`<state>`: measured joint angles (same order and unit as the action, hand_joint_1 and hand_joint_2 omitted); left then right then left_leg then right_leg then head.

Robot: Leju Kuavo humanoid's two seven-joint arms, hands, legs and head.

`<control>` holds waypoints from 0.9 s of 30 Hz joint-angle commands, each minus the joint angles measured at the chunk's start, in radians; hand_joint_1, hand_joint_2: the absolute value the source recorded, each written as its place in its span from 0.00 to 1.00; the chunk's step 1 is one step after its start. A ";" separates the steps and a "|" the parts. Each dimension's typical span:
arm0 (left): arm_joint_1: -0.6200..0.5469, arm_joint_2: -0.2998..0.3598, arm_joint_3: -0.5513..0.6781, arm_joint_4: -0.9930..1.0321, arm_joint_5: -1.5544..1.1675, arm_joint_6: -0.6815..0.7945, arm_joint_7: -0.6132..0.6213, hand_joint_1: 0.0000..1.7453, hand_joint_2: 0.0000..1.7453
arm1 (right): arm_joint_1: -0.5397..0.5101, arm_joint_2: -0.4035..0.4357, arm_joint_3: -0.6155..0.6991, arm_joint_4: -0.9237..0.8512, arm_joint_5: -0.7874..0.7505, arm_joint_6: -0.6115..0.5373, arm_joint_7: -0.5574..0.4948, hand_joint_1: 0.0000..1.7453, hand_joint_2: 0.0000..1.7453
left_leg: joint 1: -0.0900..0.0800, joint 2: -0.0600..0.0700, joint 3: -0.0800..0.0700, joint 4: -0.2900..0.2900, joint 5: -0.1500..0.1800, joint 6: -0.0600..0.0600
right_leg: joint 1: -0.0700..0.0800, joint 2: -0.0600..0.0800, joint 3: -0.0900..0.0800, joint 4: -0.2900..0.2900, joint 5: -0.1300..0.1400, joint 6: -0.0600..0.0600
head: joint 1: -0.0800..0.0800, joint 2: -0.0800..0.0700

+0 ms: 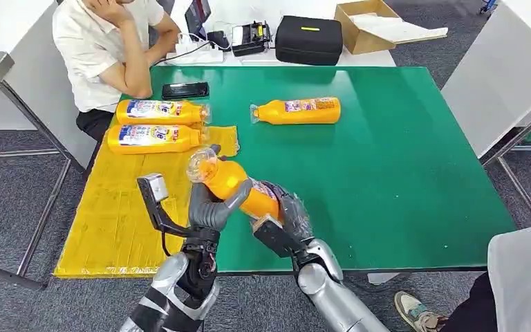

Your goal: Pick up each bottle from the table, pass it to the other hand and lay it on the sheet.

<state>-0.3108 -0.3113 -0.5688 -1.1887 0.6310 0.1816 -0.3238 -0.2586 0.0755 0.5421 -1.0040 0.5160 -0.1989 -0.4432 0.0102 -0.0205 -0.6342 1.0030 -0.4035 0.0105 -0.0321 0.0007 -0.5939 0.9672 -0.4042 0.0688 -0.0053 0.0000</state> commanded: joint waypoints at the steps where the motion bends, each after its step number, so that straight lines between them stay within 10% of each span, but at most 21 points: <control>1: -0.043 0.005 -0.065 0.059 -0.058 0.003 -0.040 0.04 1.00 | -0.033 -0.015 0.008 0.035 -0.091 0.056 -0.013 0.98 1.00 | 0.001 0.002 0.005 0.001 -0.003 0.000 | 0.002 0.000 0.006 0.000 -0.002 -0.004 | 0.000 0.000; 2: -0.049 0.009 -0.070 0.067 -0.057 0.001 -0.040 0.45 1.00 | -0.034 -0.016 0.002 0.032 -0.105 0.063 -0.014 0.95 1.00 | 0.000 0.001 0.003 0.000 -0.001 0.000 | 0.001 -0.001 0.003 0.000 -0.001 -0.003 | 0.000 0.000; 3: -0.051 0.010 -0.070 0.071 -0.056 0.001 -0.040 0.45 1.00 | -0.036 -0.018 0.001 0.032 -0.107 0.064 -0.014 0.95 1.00 | 0.001 0.001 0.005 0.001 -0.003 0.000 | 0.002 -0.001 0.006 0.000 -0.002 -0.004 | 0.000 0.000; 4: -0.054 0.010 -0.071 0.079 -0.055 0.001 -0.041 0.94 1.00 | -0.035 -0.016 -0.004 0.031 -0.116 0.069 -0.014 0.93 1.00 | 0.001 0.002 0.006 0.001 -0.003 0.000 | 0.002 -0.001 0.007 0.000 -0.003 -0.005 | 0.000 0.000; 5: -0.057 0.009 -0.070 0.084 -0.060 0.007 -0.054 1.00 1.00 | -0.033 -0.011 -0.017 0.029 -0.149 0.092 -0.019 0.91 1.00 | 0.000 0.001 0.003 0.000 -0.001 0.000 | 0.001 0.000 0.004 0.000 -0.001 -0.003 | 0.000 0.000; 25: -0.054 0.008 -0.087 0.098 -0.091 0.035 -0.066 1.00 1.00 | -0.032 -0.018 -0.039 0.011 -0.185 0.087 -0.017 0.85 1.00 | 0.000 0.002 0.004 0.000 -0.002 0.000 | 0.001 0.000 0.004 0.000 -0.002 -0.004 | 0.000 0.000; 26: -0.057 0.009 -0.091 0.103 -0.103 0.046 -0.063 1.00 1.00 | -0.030 -0.019 -0.041 0.012 -0.185 0.085 -0.017 0.80 1.00 | 0.000 0.001 0.003 0.000 -0.001 0.000 | 0.001 0.000 0.003 0.000 -0.001 -0.002 | 0.000 0.000; 27: -0.057 0.009 -0.091 0.104 -0.105 0.047 -0.063 1.00 1.00 | -0.029 -0.020 -0.042 0.012 -0.185 0.083 -0.016 0.52 1.00 | 0.000 0.001 0.004 0.000 -0.002 0.000 | 0.001 0.000 0.005 -0.001 -0.002 -0.004 | 0.000 0.000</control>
<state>-0.3321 -0.3117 -0.6172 -1.1623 0.5573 0.2026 -0.3975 -0.2591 0.0751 0.5142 -1.0109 0.3246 -0.1003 -0.4631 0.0102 -0.0205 -0.6343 1.0031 -0.4035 0.0105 -0.0321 0.0007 -0.5941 0.9672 -0.4042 0.0688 -0.0053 0.0000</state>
